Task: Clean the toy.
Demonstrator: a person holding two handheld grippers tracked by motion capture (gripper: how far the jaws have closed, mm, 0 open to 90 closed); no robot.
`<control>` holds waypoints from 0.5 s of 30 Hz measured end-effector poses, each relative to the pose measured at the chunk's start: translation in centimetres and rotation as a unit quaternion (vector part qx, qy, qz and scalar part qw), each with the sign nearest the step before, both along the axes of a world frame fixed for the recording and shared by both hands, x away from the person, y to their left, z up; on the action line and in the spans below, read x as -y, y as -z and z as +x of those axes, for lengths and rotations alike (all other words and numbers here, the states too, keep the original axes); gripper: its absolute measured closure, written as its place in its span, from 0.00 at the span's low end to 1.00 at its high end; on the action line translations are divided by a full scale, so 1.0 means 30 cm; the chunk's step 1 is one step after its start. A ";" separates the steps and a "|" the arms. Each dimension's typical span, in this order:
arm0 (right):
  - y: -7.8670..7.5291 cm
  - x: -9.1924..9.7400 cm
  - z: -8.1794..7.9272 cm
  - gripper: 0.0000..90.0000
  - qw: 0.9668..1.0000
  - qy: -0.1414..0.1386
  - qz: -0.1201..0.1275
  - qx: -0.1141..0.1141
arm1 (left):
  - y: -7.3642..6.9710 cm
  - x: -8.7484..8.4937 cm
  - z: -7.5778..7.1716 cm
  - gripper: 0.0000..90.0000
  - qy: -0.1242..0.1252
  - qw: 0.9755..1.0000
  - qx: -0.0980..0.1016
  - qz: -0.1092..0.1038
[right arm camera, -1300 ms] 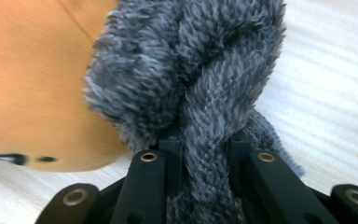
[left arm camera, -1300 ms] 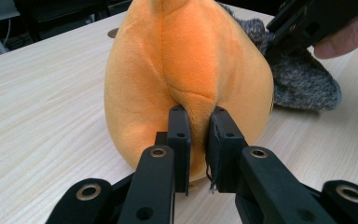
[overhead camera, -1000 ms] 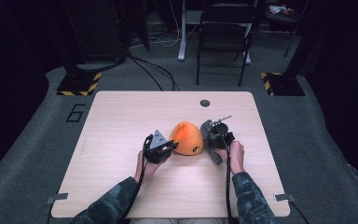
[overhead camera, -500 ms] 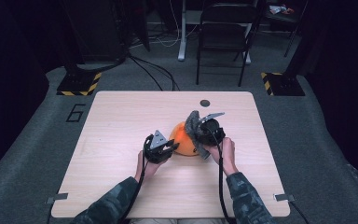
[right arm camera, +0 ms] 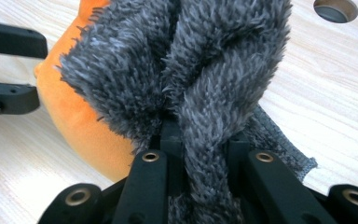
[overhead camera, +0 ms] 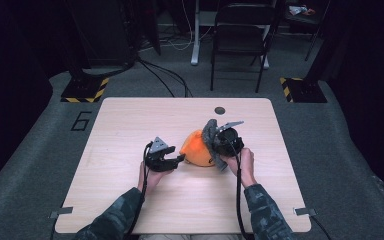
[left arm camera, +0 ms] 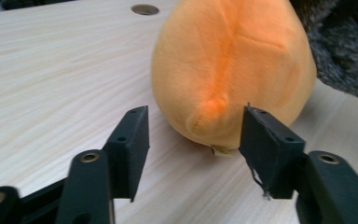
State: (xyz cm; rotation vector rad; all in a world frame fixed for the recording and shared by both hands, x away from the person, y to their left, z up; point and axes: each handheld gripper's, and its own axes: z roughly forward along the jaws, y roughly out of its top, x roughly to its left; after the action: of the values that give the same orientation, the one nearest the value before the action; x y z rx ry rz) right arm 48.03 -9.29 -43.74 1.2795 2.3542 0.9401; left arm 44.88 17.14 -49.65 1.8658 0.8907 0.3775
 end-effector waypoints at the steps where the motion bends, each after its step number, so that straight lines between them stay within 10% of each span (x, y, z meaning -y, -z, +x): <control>1: 0.000 0.000 0.000 0.85 1.000 0.000 0.000 0.000 | 0.000 0.000 0.000 0.57 0.000 1.000 0.000 0.000; 6: -0.005 0.001 -0.002 0.85 1.000 0.002 -0.010 0.002 | 0.012 0.043 -0.004 0.87 0.008 1.000 0.016 -0.002; 15: -0.050 0.033 -0.014 0.84 1.000 0.017 -0.013 0.010 | -0.022 0.068 -0.009 0.94 0.011 0.998 0.057 0.001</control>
State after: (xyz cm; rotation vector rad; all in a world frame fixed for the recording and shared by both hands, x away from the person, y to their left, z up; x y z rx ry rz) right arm 47.62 -10.29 -42.24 1.2906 2.3137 0.9046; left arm 44.60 15.09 -48.98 1.8346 0.7920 0.4665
